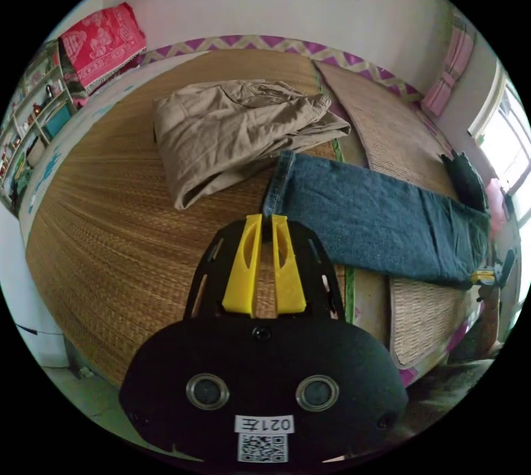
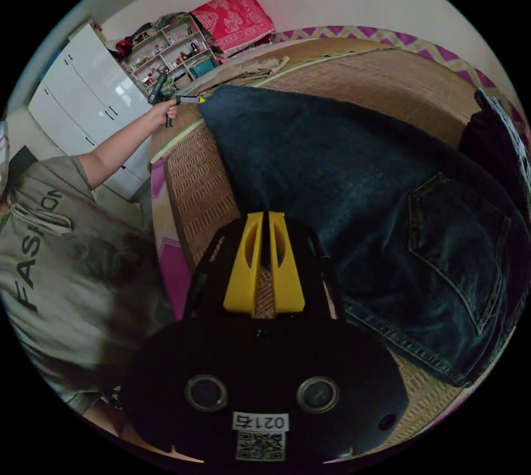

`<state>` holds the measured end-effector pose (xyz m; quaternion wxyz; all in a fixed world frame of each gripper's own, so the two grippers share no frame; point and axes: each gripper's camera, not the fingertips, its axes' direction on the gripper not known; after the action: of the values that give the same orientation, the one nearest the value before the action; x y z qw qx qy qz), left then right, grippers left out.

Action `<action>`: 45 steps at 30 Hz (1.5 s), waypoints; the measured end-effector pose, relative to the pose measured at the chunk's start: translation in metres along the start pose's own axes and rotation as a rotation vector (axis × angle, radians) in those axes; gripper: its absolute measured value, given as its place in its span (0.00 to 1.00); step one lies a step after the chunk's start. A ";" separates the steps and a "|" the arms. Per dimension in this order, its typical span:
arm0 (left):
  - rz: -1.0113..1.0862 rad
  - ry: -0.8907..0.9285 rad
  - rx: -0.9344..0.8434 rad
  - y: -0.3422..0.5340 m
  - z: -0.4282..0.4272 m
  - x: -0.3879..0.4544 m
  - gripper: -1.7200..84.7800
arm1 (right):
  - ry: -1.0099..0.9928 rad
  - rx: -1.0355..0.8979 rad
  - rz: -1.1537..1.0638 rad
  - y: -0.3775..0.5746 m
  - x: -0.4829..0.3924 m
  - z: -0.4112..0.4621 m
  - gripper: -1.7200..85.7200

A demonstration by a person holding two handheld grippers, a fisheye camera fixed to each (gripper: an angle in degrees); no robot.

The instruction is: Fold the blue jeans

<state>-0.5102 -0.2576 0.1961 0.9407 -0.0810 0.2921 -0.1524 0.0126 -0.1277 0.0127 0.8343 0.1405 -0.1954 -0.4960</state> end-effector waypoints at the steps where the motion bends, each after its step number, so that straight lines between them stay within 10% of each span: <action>1: -0.012 0.006 0.005 0.002 -0.002 -0.003 0.02 | 0.012 -0.009 -0.011 0.002 -0.003 -0.002 0.02; 14: -0.457 0.434 0.099 0.091 0.021 -0.057 0.17 | 0.058 0.185 0.094 0.048 -0.014 -0.051 0.03; 28: -0.626 0.503 0.212 0.138 0.066 -0.052 0.02 | -0.022 0.418 0.225 0.176 -0.004 -0.159 0.02; 34: -0.368 0.478 0.381 0.164 -0.002 0.039 0.01 | -0.001 0.515 0.309 0.251 0.013 -0.204 0.01; 45: 0.551 0.238 0.430 0.280 -0.026 0.508 0.01 | 0.023 0.554 0.361 0.361 0.031 -0.245 0.01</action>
<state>-0.0602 -0.1651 -0.1590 0.9014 0.2185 0.3718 0.0405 0.4193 0.0239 -0.0430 0.8411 0.3307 -0.3350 -0.2663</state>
